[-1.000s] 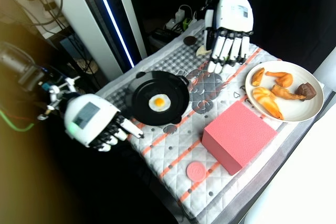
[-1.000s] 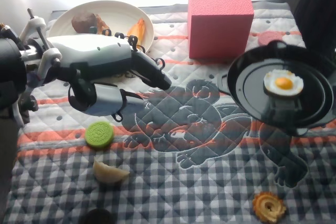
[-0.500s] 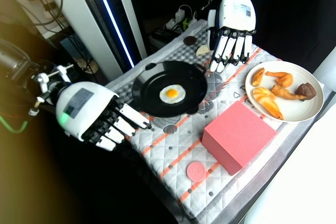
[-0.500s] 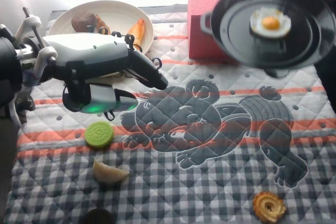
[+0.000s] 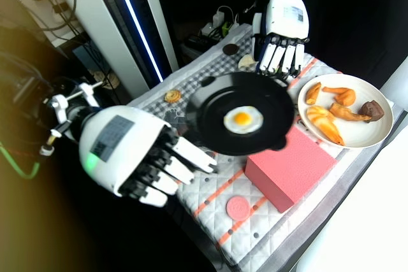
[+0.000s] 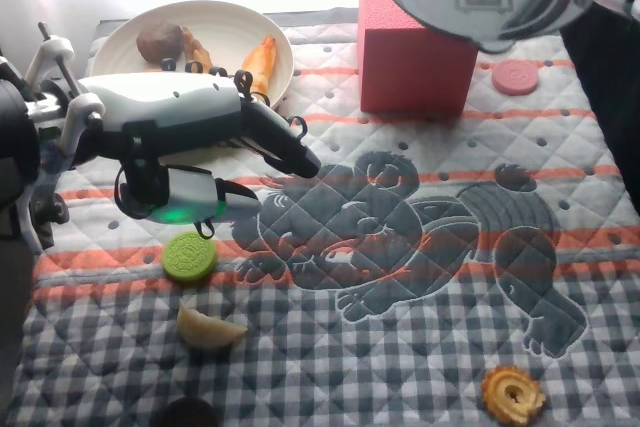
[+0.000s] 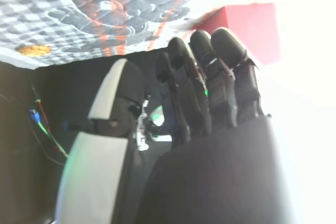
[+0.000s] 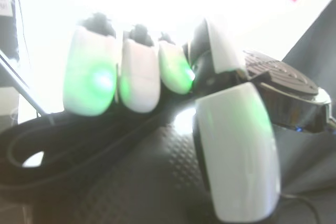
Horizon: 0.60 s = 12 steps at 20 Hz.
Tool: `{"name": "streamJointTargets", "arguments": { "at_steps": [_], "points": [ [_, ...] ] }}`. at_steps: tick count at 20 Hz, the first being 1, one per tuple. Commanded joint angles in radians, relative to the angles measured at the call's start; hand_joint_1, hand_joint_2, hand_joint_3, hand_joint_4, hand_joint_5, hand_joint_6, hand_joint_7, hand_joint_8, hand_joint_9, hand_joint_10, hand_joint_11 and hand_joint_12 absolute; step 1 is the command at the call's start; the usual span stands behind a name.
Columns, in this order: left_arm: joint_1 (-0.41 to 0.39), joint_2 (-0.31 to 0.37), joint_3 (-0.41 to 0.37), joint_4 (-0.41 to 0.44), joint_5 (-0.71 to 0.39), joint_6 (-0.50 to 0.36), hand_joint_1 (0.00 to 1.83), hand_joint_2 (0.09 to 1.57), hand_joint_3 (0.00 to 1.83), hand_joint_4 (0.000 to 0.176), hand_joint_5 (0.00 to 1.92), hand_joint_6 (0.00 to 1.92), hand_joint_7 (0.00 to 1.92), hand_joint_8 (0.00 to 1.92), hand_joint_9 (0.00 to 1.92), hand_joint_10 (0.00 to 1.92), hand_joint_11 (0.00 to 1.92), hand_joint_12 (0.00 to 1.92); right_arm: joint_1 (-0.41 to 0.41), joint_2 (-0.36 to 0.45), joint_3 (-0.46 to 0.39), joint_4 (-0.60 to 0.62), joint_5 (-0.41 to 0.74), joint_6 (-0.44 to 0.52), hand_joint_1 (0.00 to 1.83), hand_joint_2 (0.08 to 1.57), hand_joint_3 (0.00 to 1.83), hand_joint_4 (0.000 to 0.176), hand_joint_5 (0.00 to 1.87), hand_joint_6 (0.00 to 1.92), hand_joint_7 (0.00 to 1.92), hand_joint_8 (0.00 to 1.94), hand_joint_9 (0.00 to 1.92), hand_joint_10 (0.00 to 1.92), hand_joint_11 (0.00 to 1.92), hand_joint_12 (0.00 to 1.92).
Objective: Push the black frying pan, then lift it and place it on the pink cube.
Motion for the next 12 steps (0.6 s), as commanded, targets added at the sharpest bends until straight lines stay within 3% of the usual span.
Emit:
{"name": "streamJointTargets", "arguments": {
  "at_steps": [1,2,3,5,9,12],
  "points": [
    [-0.007,0.009,0.005,-0.016,-0.091,-0.003,0.98,1.33,0.0,0.0,0.62,0.0,0.62,0.0,0.31,0.6,0.0,1.53,0.028,-0.007,0.017,-0.013,0.069,-0.005,1.39,1.26,0.0,0.0,1.17,1.92,1.39,1.94,1.53,1.92,1.57,1.92],
    [-0.007,0.009,0.005,-0.016,-0.091,-0.003,0.98,1.33,0.0,0.0,0.62,0.0,0.62,0.0,0.31,0.6,0.0,1.53,0.045,-0.016,0.03,-0.013,0.047,-0.013,1.39,1.26,0.0,0.0,1.17,1.92,1.39,1.94,1.53,1.92,1.57,1.92],
    [-0.006,0.009,0.006,-0.016,-0.094,-0.002,0.98,1.33,0.0,0.0,0.63,0.0,0.61,0.0,0.35,0.53,0.01,1.57,0.099,-0.041,0.064,-0.013,-0.017,-0.054,1.26,1.28,0.0,0.0,1.22,1.92,1.42,1.94,1.54,1.92,1.58,1.92],
    [-0.007,0.007,0.009,-0.02,-0.098,-0.002,1.03,1.31,0.0,0.0,0.63,0.0,0.6,0.0,0.39,0.4,0.01,1.54,0.151,-0.064,0.095,-0.013,-0.073,-0.085,1.42,1.27,0.0,0.0,1.26,1.92,1.43,1.94,1.56,1.92,1.61,1.92],
    [-0.003,0.007,0.011,-0.03,-0.102,-0.001,1.06,1.32,0.0,0.0,0.62,0.0,0.56,0.0,0.42,0.23,0.0,1.47,0.208,-0.119,0.179,0.017,-0.177,-0.128,1.4,1.28,0.0,0.0,1.23,1.92,1.44,1.94,1.57,1.92,1.62,1.92],
    [0.001,0.006,0.014,-0.032,-0.102,0.0,1.07,1.32,0.0,0.0,0.65,0.01,0.6,0.01,0.45,0.23,0.0,1.49,0.25,-0.174,0.247,0.046,-0.246,-0.168,1.41,1.27,0.0,0.0,1.27,1.92,1.43,1.94,1.55,1.92,1.6,1.92]
  ]
}}
